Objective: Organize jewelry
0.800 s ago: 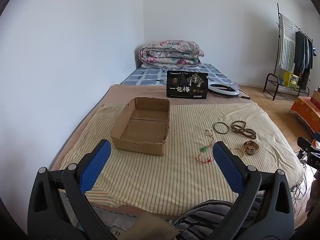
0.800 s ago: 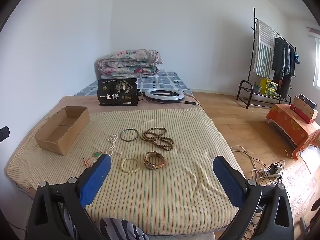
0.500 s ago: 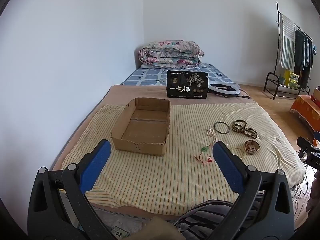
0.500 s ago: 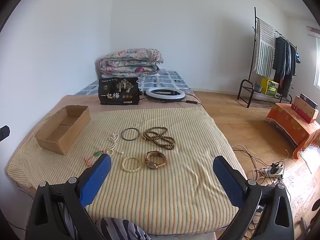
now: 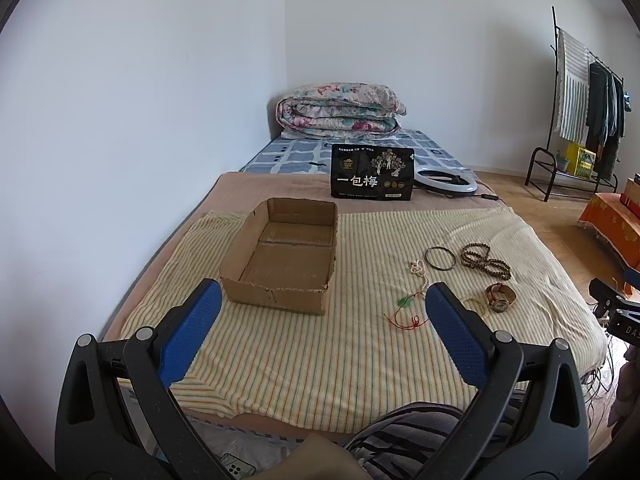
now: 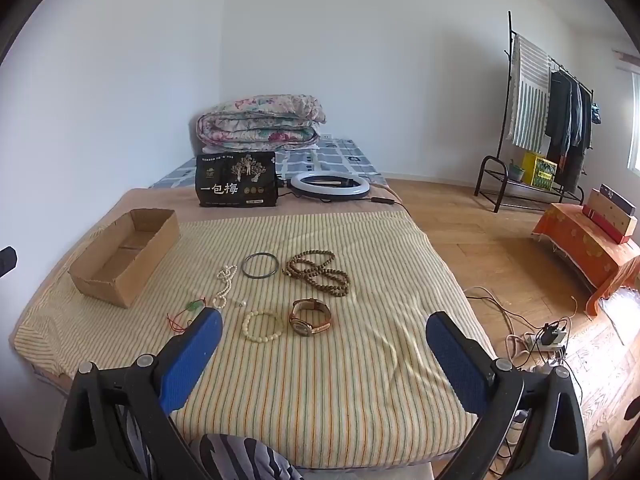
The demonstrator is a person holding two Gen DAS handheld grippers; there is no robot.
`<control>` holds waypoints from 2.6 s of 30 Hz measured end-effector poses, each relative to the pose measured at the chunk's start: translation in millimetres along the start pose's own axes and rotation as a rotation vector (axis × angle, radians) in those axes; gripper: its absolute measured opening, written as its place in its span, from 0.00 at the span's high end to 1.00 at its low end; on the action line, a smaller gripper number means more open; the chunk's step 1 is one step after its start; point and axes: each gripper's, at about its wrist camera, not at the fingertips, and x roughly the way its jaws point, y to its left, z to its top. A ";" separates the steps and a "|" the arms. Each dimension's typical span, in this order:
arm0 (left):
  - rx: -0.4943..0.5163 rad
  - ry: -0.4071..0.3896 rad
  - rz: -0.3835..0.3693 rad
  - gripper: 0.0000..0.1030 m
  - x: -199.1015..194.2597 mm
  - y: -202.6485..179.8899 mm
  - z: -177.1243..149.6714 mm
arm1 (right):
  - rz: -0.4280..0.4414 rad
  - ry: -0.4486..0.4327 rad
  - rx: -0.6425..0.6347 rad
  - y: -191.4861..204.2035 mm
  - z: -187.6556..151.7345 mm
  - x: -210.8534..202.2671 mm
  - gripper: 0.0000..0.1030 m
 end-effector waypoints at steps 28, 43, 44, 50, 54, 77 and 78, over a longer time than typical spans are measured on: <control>-0.005 -0.009 -0.011 0.00 -9.0 -4.7 17.0 | -0.003 0.005 -0.002 1.6 -2.4 0.2 0.00; -0.006 -0.012 -0.013 0.00 -12.0 -4.7 13.3 | -0.001 0.010 -0.002 1.1 -4.3 0.5 0.00; -0.006 -0.012 -0.014 0.00 -12.0 -5.2 13.5 | -0.001 0.009 -0.002 1.1 -4.4 0.5 0.00; -0.005 -0.011 -0.014 0.00 -12.2 -4.6 12.8 | -0.001 0.011 -0.002 1.2 -4.6 1.1 0.00; -0.004 -0.006 -0.017 0.00 -13.2 -5.4 12.7 | -0.001 0.015 -0.003 0.3 -6.9 2.8 0.00; -0.005 0.027 -0.023 0.00 6.2 -9.9 6.2 | -0.027 0.043 -0.003 -3.2 1.7 15.5 0.00; -0.007 0.031 -0.024 0.00 8.7 -9.9 5.6 | -0.026 0.046 0.000 -4.7 1.6 16.4 0.00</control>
